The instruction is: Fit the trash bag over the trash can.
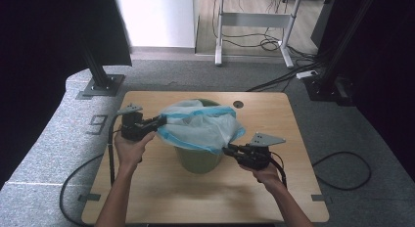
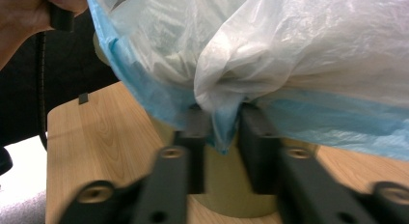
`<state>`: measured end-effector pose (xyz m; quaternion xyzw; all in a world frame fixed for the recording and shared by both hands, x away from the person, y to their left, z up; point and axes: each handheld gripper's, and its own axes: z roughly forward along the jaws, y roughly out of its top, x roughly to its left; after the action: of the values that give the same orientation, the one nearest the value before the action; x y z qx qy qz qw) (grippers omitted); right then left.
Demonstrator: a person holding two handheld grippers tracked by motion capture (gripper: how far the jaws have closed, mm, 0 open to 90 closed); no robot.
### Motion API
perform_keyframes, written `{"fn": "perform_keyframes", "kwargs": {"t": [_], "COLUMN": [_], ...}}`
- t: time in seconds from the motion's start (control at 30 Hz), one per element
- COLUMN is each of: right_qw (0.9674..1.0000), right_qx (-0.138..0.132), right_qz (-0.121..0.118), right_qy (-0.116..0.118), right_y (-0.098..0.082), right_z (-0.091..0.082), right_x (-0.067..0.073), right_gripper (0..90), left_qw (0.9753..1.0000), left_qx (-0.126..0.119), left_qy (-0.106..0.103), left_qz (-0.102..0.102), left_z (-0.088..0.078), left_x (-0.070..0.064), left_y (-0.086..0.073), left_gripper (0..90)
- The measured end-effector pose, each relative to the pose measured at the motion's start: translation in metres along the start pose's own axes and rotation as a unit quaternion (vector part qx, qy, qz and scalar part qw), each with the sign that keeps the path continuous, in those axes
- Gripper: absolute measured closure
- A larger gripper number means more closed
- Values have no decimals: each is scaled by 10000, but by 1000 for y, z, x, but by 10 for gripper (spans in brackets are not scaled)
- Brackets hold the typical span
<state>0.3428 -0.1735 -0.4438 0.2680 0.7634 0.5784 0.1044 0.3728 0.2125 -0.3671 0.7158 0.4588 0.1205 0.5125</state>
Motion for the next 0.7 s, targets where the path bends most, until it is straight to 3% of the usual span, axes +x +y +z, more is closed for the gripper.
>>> {"fn": "perform_keyframes", "kwargs": {"t": [0.07,0.17,0.33,0.47,0.7], "right_qw": [9999,9997,9969,9942,9932], "right_qx": [-29,19,380,637,893], "right_qz": [-101,-225,-572,-680,-663], "right_qy": [-14,92,394,528,357], "right_y": [-3,-5,-14,-23,-36], "right_z": [0,0,6,14,23], "right_x": [1,4,15,17,11], "right_gripper": [878,885,888,889,888], "left_qw": [10000,10000,9998,9998,9999], "left_qx": [-14,-57,-11,2,13], "left_qy": [-4,-48,-162,-195,-151], "left_qz": [17,14,80,83,-6], "left_z": [-1,-4,-11,-13,-10], "left_x": [1,1,2,4,15], "left_y": [-1,-4,-17,-24,-30], "left_gripper": [816,823,832,840,866]}}
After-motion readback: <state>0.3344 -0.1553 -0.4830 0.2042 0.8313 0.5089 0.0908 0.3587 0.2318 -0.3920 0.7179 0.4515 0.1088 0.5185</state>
